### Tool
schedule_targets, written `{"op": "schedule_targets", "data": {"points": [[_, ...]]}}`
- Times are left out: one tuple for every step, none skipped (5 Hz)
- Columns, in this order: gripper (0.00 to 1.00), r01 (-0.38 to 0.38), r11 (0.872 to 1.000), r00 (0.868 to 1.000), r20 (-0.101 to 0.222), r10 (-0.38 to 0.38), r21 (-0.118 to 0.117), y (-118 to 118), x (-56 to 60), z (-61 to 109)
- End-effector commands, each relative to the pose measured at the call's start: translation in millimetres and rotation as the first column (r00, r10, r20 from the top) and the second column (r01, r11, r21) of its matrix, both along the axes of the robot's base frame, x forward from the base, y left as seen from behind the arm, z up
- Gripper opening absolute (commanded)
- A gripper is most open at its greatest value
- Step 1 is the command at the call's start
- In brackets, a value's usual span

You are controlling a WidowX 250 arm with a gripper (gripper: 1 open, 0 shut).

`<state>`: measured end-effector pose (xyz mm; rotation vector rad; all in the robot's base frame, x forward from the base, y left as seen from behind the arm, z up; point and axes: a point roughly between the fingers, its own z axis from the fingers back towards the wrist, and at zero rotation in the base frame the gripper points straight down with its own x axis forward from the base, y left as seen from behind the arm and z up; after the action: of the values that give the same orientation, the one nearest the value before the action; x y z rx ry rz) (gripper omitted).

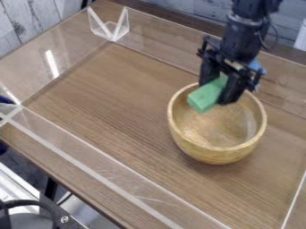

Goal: Remove the green block from inside the brown bowl and put it on the table

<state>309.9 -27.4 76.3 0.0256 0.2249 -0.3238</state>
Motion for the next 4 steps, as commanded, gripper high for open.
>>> {"op": "schedule_targets", "data": {"points": [[0.00, -0.054, 0.997, 0.991, 0.125, 0.048, 0.049, 28.2, 34.3, 22.5], [0.00, -0.115, 0.991, 0.984, 0.145, 0.105, 0.063, 63.8, 41.5, 17.7], [0.00, -0.082, 0.995, 0.984, 0.162, 0.071, 0.062, 54.1, 48.8, 6.9], [0.00, -0.047, 0.999, 0.986, 0.160, 0.042, 0.026, 50.1, 51.5, 0.5]]}}
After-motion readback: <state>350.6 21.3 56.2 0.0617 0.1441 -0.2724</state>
